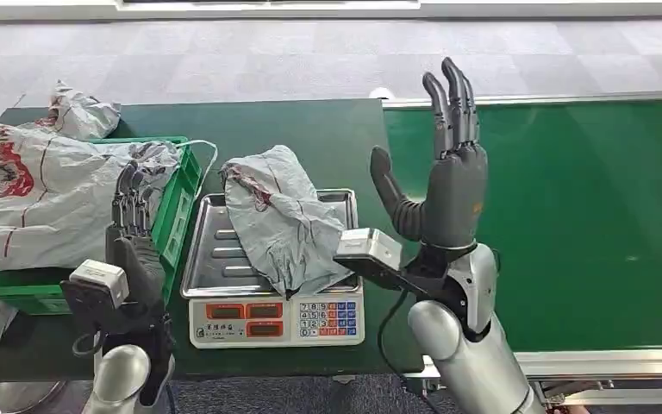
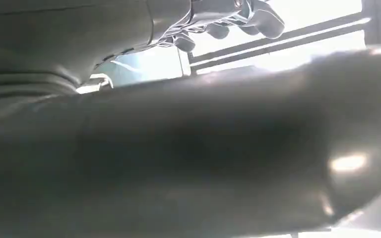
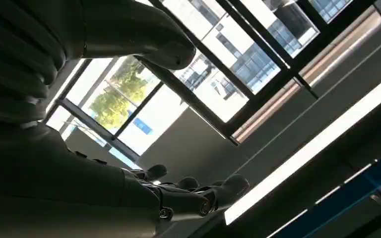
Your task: Moved the parcel from conveyor to table for the left to box.
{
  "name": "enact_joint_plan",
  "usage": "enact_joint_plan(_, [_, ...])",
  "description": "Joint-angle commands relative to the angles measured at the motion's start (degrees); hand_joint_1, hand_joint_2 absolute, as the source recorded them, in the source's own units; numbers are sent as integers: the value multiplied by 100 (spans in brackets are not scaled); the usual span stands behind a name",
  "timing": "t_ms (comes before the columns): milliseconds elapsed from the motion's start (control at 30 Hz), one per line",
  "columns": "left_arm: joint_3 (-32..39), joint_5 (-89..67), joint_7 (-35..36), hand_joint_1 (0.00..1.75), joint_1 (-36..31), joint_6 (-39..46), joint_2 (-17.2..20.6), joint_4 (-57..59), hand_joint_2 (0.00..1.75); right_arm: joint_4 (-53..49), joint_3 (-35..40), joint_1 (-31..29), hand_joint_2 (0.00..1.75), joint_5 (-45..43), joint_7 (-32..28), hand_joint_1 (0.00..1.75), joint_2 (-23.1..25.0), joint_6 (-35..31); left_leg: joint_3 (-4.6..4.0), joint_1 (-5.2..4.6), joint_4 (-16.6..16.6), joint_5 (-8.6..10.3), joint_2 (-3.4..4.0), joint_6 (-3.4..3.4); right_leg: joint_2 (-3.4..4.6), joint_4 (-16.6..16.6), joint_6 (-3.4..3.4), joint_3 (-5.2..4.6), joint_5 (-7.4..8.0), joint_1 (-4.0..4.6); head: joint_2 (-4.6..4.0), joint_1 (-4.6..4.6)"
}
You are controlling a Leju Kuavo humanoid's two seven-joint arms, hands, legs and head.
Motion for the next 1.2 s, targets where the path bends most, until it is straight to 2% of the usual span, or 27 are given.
enact_joint_plan(33, [126,-13,10,0,-20,-55,-2,110,0,-739,-223,368,175,29,-38,0,-164,19,4,-2,-5,2,2,5,-15,-5,-3,7,0,1,0,0])
enact_joint_plan(200, [155,-202,14,0,-42,-69,83,55,0,-1338,-129,991,175,48,-317,0,-315,-169,10,2,-13,5,-5,6,-29,-16,-4,17,0,6,0,0])
enact_joint_plan(333, [179,-497,66,0,-245,-109,192,177,0,-1441,74,1119,175,-302,-624,0,-542,-320,15,3,-16,3,-4,9,-33,-22,-4,26,-1,8,0,0])
enact_joint_plan(433, [249,-802,218,0,-606,-145,225,383,0,-1500,89,1329,175,-482,-763,0,-555,-371,3,2,-2,1,-4,4,-17,-5,-2,9,0,4,0,2])
enact_joint_plan(500, [278,-1284,427,0,-942,-106,252,617,0,-1566,10,1473,175,-639,-894,0,-545,-435,0,4,-3,5,-17,5,-34,-8,-4,10,0,7,0,0])
enact_joint_plan(667, [291,-1704,711,0,-1522,-222,331,1197,0,-1613,-130,1587,175,-736,-1019,0,-470,-398,2,2,-6,6,-10,7,-35,-9,-5,12,3,5,0,0])
enact_joint_plan(833, [305,-1706,706,0,-1514,-224,325,1224,0,-1612,-136,1581,175,-737,-1032,0,-459,-387,5,3,-9,11,-3,8,-34,-14,-3,14,8,7,0,-2])
enact_joint_plan(867, [30,-2437,1007,0,-1944,-130,588,1663,0,-1613,-229,1646,175,-926,-1023,0,-376,-319,8,1,-5,6,-2,6,-24,-9,-1,14,5,5,0,0])
enact_joint_plan(933, [-74,-2667,953,0,-2688,-235,689,2502,0,-1671,-402,1764,175,-1046,-1134,0,-284,-242,4,6,-10,15,-13,7,-46,-16,-4,19,9,10,0,0])
enact_joint_plan(1000, [-190,-2860,1014,0,-3116,-394,761,2962,0,-1734,-479,1860,175,-1106,-1209,0,-284,-153,-4,8,-3,18,-34,6,-65,-10,-5,16,5,12,0,0])
enact_joint_plan(1100, [-172,-2856,1010,0,-3161,-413,755,3002,0,-1739,-493,1876,175,-1113,-1226,0,-279,-145,-4,6,-3,23,-38,9,-65,-11,-5,16,8,11,0,0])
enact_joint_plan(1133, [-174,-2856,1010,0,-3152,-414,752,3005,0,-1740,-493,1876,175,-1113,-1227,0,-278,-145,0,2,2,12,-8,6,-30,-3,-2,6,7,5,0,-2])
enact_joint_plan(1200, [-345,-3060,1133,0,-3244,-544,848,3081,0,-1731,-506,1870,175,-1137,-1260,0,-241,-79,6,2,-8,16,-1,9,-27,-14,-5,13,14,6,0,0])
